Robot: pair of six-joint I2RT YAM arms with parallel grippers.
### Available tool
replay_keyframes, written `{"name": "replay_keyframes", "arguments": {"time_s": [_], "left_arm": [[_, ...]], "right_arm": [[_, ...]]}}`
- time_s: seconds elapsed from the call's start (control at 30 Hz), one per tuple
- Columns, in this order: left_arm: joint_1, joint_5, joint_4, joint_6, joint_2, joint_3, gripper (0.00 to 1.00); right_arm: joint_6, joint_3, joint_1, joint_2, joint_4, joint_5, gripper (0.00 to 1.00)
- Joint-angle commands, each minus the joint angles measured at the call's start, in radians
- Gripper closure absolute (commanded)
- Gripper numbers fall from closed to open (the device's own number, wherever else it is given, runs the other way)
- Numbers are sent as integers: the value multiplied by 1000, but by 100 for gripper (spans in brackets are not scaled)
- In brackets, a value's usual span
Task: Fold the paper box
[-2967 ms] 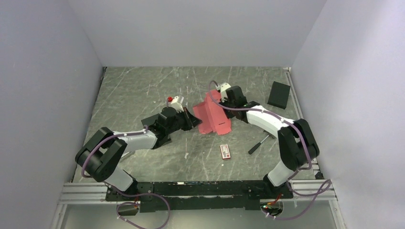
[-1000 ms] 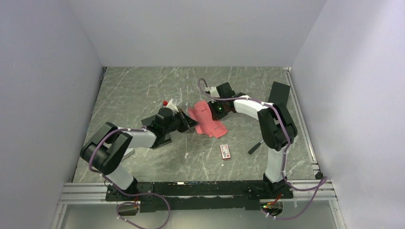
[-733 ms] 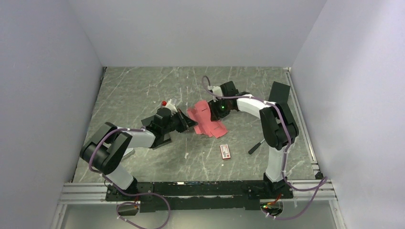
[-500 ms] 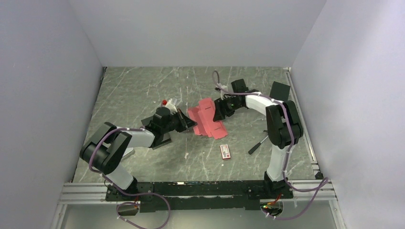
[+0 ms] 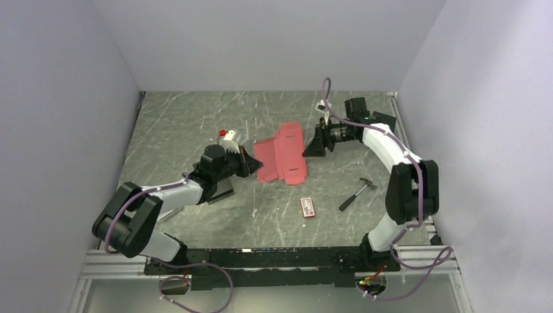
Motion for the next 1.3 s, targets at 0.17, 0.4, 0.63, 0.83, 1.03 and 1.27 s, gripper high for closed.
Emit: {"name": "replay_keyframes", "arguments": {"time_s": [0.17,0.4,0.63,0.83,1.03,1.27], "left_arm": [[38,16,20,210,-140,-56,100],[46,115,129,307,-254,-135,100],[49,207,189,320,-373,-182,100],[49,266,199,308,-430,-185,100],[49,301,188,301,-447,-167,100],[49,350,187,288,-435,-146,100]], "right_arm": [[-92,-19,-144,-207,-10,-89,36],[-201,-105,-154,-173,146,-106,44],[-192,-94,-154,-106,240,-151,46],[-290,-40,-131,-127,107,-231,44],[-475,35,-108,-188,-146,-298,39],[-641,98,-33,-197,-350,-319,39]]}}
